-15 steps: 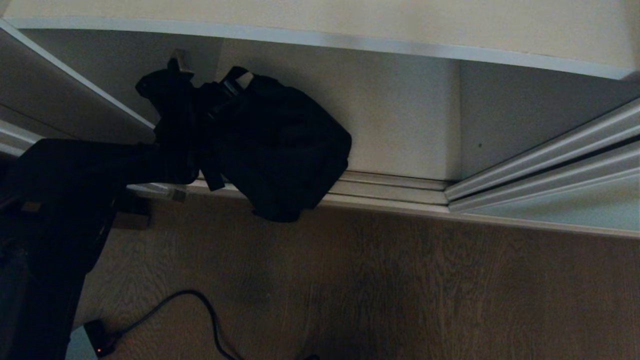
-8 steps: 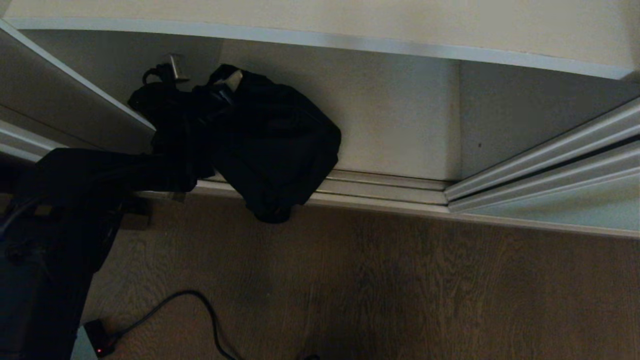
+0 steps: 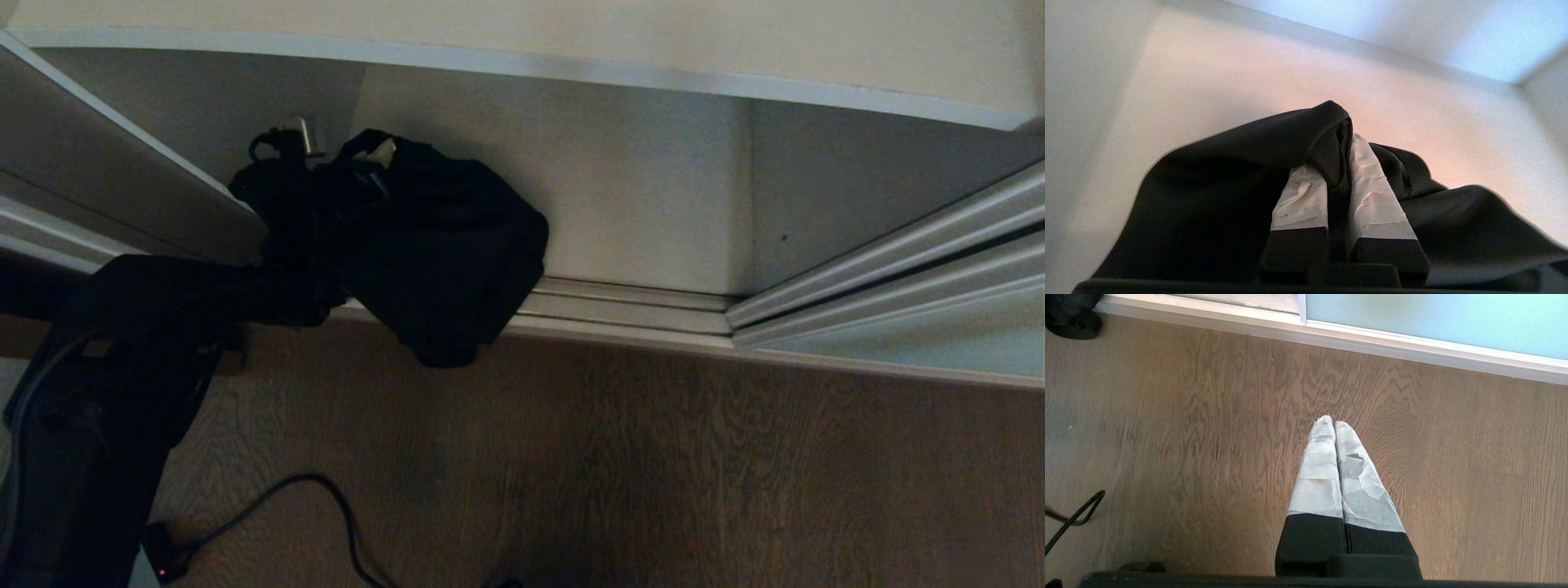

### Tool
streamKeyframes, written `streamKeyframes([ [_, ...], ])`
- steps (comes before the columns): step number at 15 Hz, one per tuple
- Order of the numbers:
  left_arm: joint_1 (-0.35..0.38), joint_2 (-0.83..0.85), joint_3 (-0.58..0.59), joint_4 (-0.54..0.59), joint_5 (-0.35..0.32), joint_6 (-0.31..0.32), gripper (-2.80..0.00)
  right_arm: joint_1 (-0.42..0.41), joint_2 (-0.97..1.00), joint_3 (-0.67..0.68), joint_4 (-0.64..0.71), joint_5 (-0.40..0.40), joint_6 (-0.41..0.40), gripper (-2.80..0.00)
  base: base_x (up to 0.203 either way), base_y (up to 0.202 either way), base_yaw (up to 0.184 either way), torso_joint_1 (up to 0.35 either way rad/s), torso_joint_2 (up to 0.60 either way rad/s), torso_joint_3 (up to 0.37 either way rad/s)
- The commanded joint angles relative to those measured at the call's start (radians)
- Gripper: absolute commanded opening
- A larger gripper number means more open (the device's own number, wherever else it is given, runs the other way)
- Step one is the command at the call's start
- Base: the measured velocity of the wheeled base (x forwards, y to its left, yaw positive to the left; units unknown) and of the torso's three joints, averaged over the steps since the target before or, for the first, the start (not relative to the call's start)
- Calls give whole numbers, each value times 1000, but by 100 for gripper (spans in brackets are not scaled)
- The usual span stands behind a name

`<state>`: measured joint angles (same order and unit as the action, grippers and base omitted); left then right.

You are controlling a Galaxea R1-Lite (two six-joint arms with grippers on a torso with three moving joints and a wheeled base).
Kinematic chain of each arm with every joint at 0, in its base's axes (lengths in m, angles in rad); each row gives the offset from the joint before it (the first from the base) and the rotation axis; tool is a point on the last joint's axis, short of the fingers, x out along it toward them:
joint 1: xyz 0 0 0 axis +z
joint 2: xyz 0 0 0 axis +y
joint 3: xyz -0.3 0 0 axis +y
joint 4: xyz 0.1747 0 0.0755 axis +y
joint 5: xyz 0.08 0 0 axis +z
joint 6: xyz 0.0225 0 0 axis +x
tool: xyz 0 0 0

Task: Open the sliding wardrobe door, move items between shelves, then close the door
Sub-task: Place the basket on the lower shelf

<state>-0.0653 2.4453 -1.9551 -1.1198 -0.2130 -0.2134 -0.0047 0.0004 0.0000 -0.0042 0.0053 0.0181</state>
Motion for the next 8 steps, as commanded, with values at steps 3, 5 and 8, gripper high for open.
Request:
streamKeyframes([
  [3,-5,-12,-1,-16,-3,-2,-280,0,-2,2,0,1,0,-280,0,0,0,0,0,0],
  [5,-11,-17,-1,-34,-5,-15,-280,0,-2,0,0,1,0,-280,0,0,0,0,0,0],
  [8,-16,-23,-1,-37,-5,-15,-280,0,-2,2,0,1,0,-280,133,-97,5,-2,0,1],
])
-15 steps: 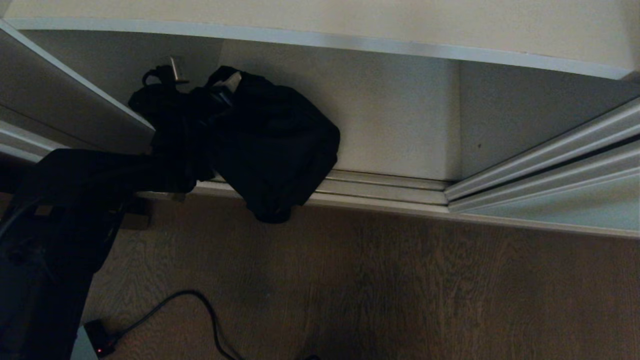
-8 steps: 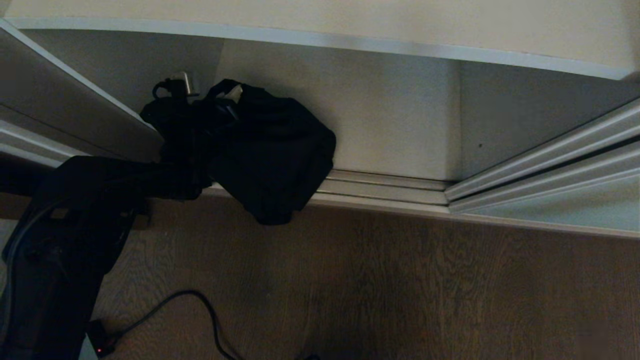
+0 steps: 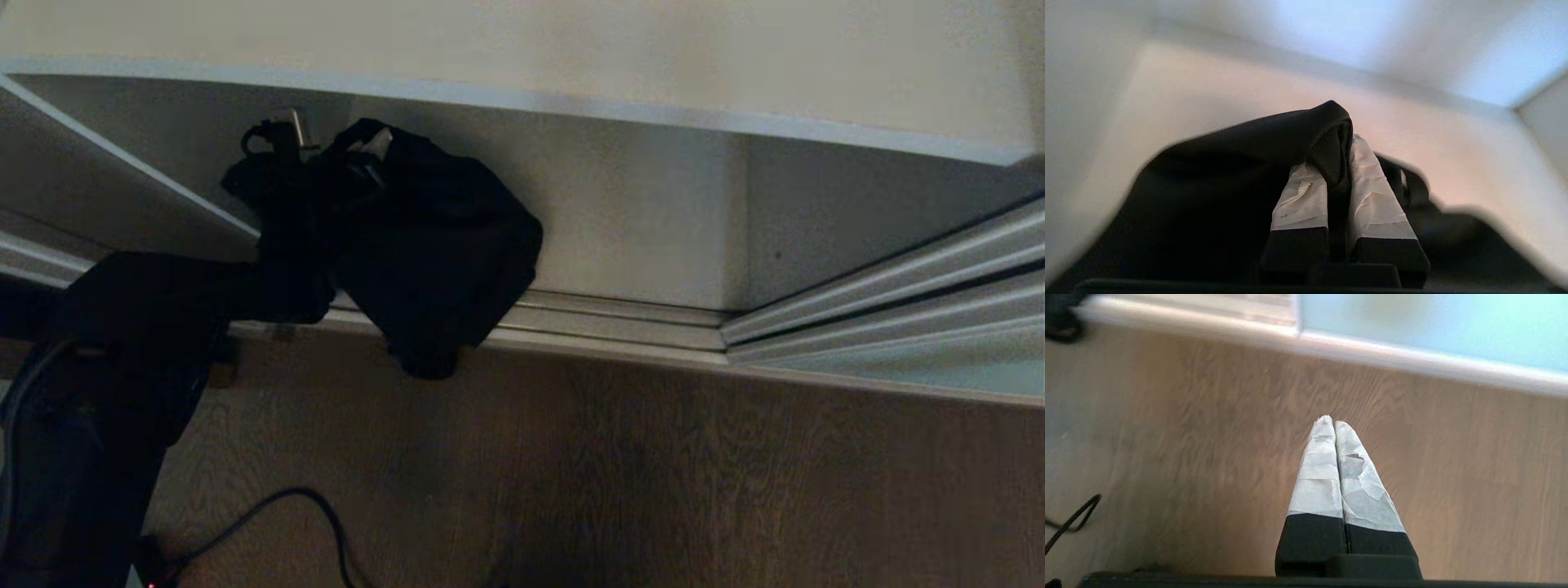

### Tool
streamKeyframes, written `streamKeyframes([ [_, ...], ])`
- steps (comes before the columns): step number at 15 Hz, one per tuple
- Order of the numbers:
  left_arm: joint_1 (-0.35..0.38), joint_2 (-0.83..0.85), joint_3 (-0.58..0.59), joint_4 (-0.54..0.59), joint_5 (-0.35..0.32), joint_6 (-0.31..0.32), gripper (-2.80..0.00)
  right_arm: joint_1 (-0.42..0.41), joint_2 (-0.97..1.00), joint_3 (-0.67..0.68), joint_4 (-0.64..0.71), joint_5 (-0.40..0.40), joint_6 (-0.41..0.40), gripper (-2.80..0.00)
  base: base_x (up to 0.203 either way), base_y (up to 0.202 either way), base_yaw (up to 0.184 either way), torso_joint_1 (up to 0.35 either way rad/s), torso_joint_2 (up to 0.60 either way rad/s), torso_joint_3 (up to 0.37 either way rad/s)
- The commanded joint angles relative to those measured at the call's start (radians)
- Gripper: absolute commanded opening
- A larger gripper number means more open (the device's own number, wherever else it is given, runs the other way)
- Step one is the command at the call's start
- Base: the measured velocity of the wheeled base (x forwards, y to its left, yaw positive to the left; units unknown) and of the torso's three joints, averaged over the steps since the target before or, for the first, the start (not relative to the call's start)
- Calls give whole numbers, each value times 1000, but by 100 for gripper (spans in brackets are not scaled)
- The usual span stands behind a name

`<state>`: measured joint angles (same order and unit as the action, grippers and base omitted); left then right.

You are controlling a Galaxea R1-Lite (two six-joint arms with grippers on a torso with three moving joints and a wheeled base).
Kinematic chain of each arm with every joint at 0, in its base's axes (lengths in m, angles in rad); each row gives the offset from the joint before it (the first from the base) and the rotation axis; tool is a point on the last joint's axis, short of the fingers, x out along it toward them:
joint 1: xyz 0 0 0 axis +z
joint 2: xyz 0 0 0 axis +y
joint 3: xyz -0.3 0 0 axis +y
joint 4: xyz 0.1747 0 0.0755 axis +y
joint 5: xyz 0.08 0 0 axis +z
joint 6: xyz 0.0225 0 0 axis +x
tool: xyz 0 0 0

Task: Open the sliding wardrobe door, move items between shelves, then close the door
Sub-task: Place the basket on the lower shelf

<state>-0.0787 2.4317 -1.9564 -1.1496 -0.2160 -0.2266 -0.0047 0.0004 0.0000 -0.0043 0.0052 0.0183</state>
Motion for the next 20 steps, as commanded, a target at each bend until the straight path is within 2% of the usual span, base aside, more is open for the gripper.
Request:
streamKeyframes([
  [1,-3,-11,1,-7,-2,-2,-280,0,-2,0,0,1,0,-280,196,-186,7,1,5,2],
  [3,-3,-10,1,-1,1,-2,-280,0,-2,2,0,1,0,-280,194,-193,3,6,2,-1],
  [6,-1,-1,1,6,40,-19,-280,0,-2,1,0,1,0,-280,139,-147,-5,3,2,1],
  [8,4,3,1,-10,65,6,-280,0,-2,2,0,1,0,-280,6,-27,-5,1,1,-1],
  [10,20,-1,-1,-64,60,36,-280,0,-2,1,0,1,0,-280,0,0,0,0,0,0],
  [13,25,-25,-1,-235,59,35,-280,0,-2,2,0,1,0,-280,0,0,0,0,0,0],
  [17,30,-34,-1,-316,60,99,-280,0,-2,1,0,1,0,-280,0,0,0,0,0,0],
  [20,33,2,1,-329,66,118,-280,0,-2,0,0,1,0,-280,0,0,0,0,0,0],
])
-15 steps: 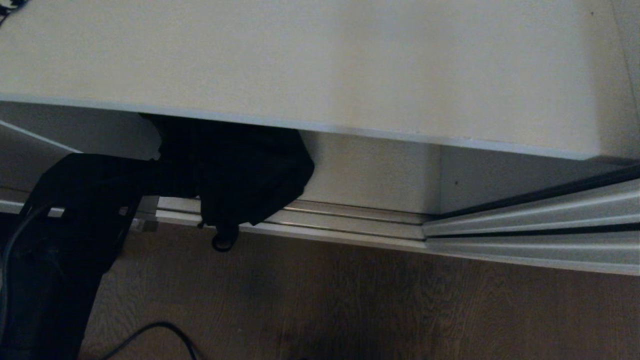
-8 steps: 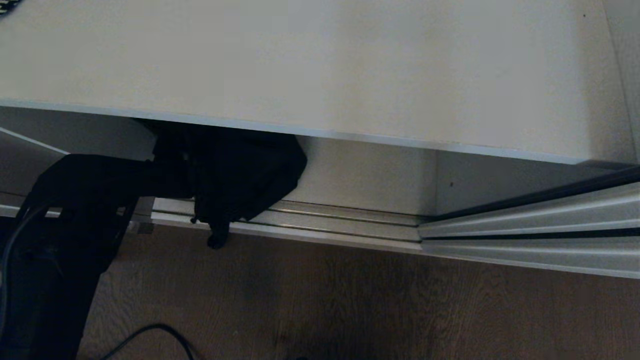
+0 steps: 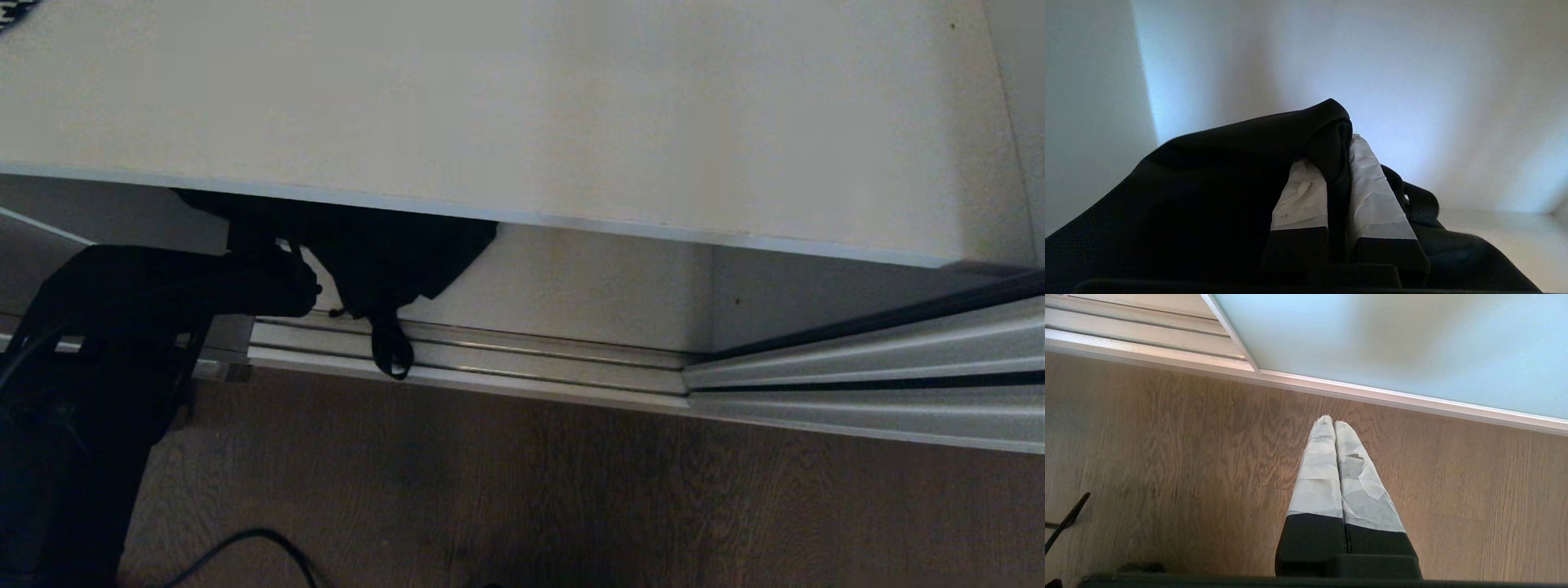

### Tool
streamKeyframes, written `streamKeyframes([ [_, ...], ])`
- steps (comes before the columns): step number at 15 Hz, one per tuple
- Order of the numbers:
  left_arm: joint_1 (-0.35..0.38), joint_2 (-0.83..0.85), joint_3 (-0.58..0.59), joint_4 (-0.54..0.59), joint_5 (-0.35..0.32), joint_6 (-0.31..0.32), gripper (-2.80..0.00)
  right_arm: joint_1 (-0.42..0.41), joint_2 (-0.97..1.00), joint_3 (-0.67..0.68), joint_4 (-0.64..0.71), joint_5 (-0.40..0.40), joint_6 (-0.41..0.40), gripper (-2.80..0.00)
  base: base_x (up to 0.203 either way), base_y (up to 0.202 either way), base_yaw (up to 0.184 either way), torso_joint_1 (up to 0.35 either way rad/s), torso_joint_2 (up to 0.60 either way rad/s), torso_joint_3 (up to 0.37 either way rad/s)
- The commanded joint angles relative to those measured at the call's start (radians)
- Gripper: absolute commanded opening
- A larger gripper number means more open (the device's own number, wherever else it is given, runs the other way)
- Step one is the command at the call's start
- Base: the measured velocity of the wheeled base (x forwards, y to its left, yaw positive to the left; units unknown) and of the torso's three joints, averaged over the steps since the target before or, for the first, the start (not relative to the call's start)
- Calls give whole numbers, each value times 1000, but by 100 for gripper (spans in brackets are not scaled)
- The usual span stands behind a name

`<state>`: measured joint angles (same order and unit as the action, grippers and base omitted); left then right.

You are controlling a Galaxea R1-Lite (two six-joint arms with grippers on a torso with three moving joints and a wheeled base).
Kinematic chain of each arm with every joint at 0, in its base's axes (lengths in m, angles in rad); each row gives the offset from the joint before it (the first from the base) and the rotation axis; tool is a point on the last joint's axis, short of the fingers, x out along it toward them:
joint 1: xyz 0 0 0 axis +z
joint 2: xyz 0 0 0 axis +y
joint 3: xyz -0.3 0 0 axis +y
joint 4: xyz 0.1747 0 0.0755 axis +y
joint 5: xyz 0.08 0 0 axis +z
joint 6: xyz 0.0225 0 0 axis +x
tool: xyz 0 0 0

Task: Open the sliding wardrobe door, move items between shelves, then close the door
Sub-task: Place the basket on the lower shelf

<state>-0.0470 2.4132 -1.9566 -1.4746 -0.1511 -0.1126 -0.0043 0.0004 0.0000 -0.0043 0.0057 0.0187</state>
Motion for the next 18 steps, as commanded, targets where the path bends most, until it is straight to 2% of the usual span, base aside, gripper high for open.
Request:
streamKeyframes([
  [1,3,38,1,-2,7,43,-280,0,-2,0,0,0,0,-280,0,0,0,0,0,0],
  [3,4,69,1,0,91,107,-280,0,-2,0,0,0,0,-280,0,0,0,0,0,0],
  [4,4,83,1,-2,119,120,-280,0,-2,2,0,0,0,-280,0,0,0,0,0,0],
  [6,8,95,0,-8,147,125,-280,0,-2,0,0,0,0,-280,0,0,0,0,0,0],
  [9,14,107,-1,-37,232,127,-280,0,-2,2,0,0,0,-280,0,0,0,0,0,0],
  [13,15,110,-1,-55,256,147,-280,0,-2,2,0,0,0,-280,0,0,0,0,0,0],
  [14,15,110,-1,-55,273,150,-76,0,-2,2,0,0,0,-280,0,0,0,0,0,0],
  [15,15,111,-1,-55,296,167,0,0,-2,1,0,0,0,-280,0,0,0,0,0,0],
  [18,24,113,-1,-55,292,174,0,0,-2,2,0,0,0,-280,0,0,0,0,0,0],
])
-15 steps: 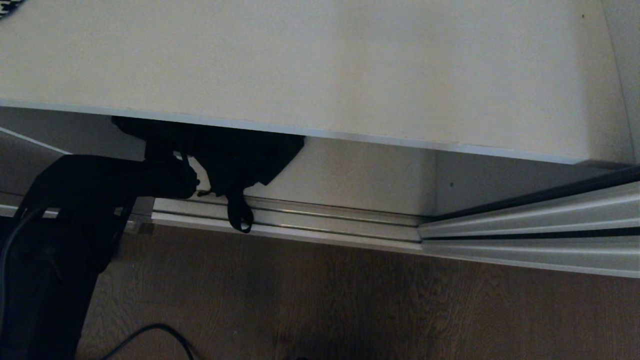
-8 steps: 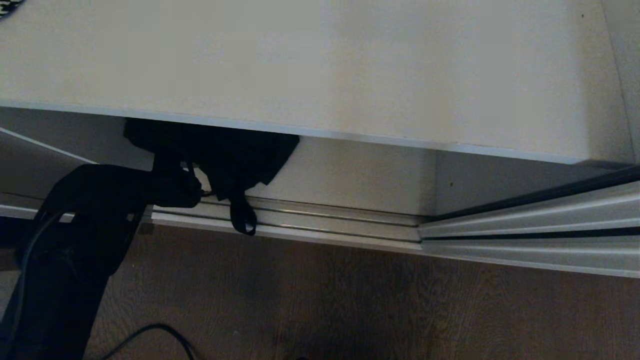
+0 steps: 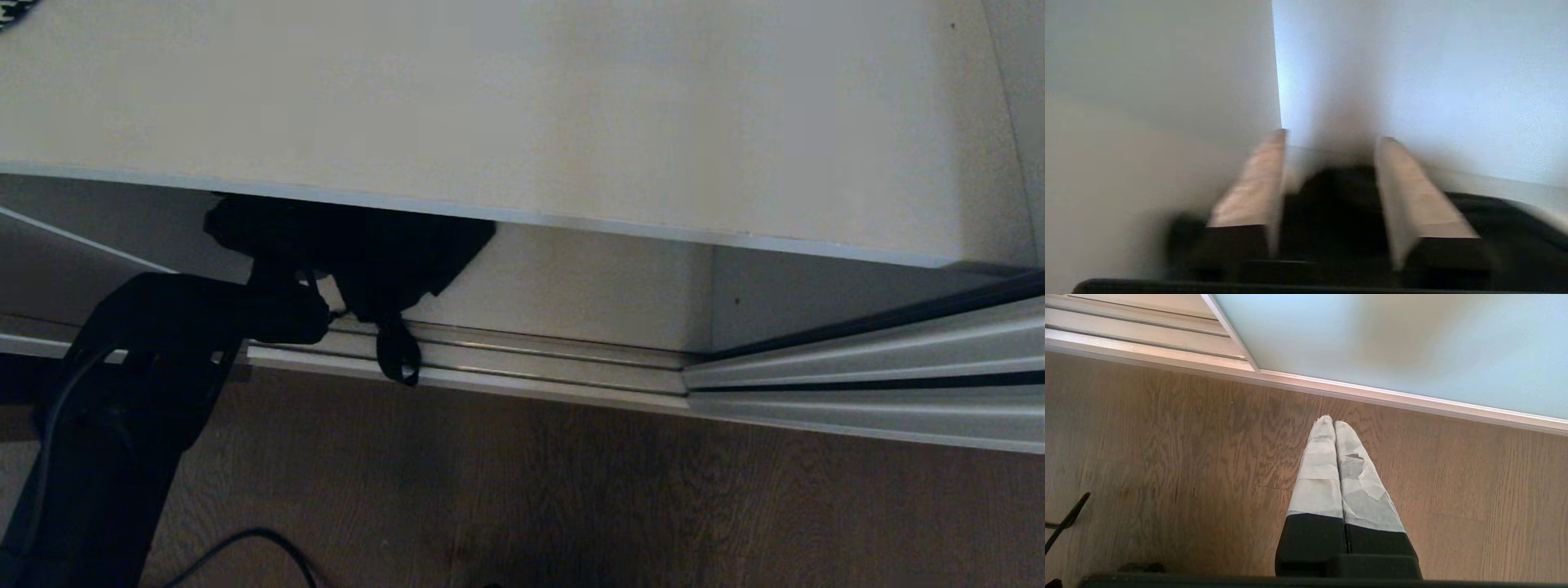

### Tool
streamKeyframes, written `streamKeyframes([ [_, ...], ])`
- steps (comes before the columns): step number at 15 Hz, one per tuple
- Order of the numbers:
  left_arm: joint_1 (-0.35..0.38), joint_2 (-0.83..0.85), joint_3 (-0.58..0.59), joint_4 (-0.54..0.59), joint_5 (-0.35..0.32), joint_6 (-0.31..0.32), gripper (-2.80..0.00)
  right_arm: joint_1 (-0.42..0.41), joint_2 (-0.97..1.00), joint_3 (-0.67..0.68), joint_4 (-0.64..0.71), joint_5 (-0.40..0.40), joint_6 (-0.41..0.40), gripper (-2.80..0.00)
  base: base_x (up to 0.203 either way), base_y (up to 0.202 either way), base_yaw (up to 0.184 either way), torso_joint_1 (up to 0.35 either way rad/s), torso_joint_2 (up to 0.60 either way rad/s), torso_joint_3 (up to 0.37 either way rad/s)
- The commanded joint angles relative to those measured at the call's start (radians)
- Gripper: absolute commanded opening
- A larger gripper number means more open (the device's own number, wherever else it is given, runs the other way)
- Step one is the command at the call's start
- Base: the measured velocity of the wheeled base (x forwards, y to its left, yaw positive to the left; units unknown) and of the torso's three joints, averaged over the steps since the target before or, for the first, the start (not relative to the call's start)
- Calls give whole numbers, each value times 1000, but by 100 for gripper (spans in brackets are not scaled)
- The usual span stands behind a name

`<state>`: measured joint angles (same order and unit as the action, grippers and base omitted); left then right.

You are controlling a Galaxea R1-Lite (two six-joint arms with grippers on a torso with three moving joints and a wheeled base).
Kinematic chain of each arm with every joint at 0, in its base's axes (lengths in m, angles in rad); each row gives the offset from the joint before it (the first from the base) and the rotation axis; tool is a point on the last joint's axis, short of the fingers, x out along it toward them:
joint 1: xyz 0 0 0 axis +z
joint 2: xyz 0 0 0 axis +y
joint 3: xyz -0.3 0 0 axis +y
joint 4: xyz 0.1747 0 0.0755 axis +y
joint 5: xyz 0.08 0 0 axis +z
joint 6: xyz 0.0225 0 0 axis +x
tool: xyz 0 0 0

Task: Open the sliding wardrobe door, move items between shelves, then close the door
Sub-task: Place the basket on the lower shelf

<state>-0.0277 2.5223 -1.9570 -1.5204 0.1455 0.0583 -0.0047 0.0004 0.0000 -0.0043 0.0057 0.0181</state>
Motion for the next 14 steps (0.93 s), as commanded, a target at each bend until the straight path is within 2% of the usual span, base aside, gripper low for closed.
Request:
streamKeyframes([
  [1,8,-2,0,-8,-13,3,0,0,-2,2,0,0,0,-280,0,0,0,0,0,0],
  [3,9,-13,1,48,-64,-2,0,0,-2,0,0,0,0,-280,0,0,0,0,0,0],
  [5,9,-32,1,100,-73,-10,0,0,-2,1,0,0,0,-280,0,0,0,0,0,0],
  [7,7,-47,3,214,-70,-50,0,0,-2,1,0,0,0,-280,0,0,0,0,0,0],
  [9,0,-49,4,382,-74,-98,0,0,-2,2,1,0,0,-280,0,0,0,0,0,0],
  [12,-20,-58,6,679,-114,-216,0,0,-2,0,0,0,0,-280,0,0,0,0,0,0],
  [13,-30,-69,6,754,-118,-243,-280,0,-2,2,0,0,0,-280,0,0,0,0,0,0],
  [14,-38,-85,6,796,-119,-276,-280,0,-2,2,0,0,0,-280,0,0,0,0,0,0],
])
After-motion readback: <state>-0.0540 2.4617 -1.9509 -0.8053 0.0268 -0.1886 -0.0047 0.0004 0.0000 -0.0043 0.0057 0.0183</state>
